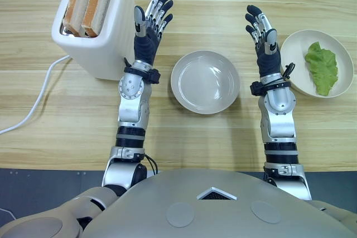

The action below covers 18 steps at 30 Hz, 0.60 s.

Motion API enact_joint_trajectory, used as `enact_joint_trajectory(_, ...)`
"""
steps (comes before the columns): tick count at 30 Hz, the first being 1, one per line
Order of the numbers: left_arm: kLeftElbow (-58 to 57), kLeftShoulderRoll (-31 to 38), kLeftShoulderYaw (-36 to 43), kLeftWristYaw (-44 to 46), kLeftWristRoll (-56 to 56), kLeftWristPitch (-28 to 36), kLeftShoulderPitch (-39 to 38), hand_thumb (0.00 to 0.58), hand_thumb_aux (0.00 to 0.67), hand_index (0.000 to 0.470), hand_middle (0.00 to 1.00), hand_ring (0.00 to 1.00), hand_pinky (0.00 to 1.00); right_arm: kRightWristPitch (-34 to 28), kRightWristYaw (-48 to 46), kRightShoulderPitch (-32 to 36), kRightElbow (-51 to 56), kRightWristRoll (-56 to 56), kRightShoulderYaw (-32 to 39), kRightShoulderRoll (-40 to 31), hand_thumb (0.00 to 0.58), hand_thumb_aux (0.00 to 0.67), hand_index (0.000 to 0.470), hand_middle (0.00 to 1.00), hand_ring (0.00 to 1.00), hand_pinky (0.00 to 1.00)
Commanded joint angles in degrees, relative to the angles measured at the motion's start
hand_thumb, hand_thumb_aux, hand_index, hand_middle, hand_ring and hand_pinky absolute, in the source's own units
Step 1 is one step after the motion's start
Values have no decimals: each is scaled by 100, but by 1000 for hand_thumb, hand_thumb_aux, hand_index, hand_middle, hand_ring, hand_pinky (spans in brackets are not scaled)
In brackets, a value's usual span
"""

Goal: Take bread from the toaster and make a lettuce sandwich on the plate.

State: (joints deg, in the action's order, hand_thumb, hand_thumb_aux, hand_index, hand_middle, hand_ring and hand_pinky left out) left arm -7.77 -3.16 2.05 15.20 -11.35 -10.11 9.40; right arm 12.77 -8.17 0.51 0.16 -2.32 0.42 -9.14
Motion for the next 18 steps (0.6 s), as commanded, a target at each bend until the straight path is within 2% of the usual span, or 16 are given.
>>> enact_joint_trajectory(1, 43, 79, 100, 439, -252, 117, -13, 0, 0, 0, 0, 0, 0, -8, -93, 22, 26, 54, 36, -16, 0, 0, 0, 0, 0, 0)
enact_joint_trajectory(5, 686, 233, 473, 824, -116, 20, -257, 0, 0, 0, 0, 0, 0, -14, -128, -13, 12, 86, 29, 5, 0, 0, 0, 0, 0, 0)
enact_joint_trajectory(10, 2962, 1020, 1140, 1070, 855, 102, -849, 0, 0, 0, 0, 0, 0, -30, -113, -93, -17, 133, -12, 57, 0, 0, 0, 0, 0, 0)
enact_joint_trajectory(14, 4334, 1767, 534, 1142, 1132, 538, -778, 0, 0, 0, 0, 0, 0, -99, 14, -353, -319, 176, -122, 114, 0, 0, 0, 0, 0, 0)
enact_joint_trajectory(18, 4505, 2471, -376, 1099, 1288, 845, -204, 0, 0, 0, 0, 0, 0, -177, 161, -506, -506, 205, -242, 158, 0, 0, 0, 0, 0, 0)
